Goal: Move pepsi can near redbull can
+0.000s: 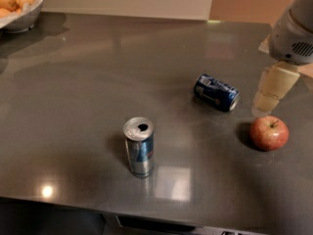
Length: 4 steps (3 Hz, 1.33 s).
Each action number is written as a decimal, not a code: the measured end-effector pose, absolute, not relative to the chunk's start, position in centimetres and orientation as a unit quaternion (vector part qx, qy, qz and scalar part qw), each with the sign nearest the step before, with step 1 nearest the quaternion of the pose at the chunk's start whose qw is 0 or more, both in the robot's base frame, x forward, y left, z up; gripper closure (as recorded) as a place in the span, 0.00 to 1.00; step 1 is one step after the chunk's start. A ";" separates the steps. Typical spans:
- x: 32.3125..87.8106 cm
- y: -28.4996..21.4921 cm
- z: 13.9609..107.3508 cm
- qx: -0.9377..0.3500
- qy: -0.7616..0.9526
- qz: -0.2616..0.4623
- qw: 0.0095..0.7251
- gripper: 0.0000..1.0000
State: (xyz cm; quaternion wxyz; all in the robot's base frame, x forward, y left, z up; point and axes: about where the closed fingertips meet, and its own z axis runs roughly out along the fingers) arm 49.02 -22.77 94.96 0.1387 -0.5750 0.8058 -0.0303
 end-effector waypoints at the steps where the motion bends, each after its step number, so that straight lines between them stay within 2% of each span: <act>1: 51.6 -22.8 93.0 -0.548 0.827 -0.032 0.120 0.00; 4: 55.3 -20.7 87.2 -0.458 0.885 -0.032 0.081 0.00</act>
Offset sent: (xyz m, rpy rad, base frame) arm 0.0559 0.0137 -0.0619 -0.0605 0.1153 -0.2561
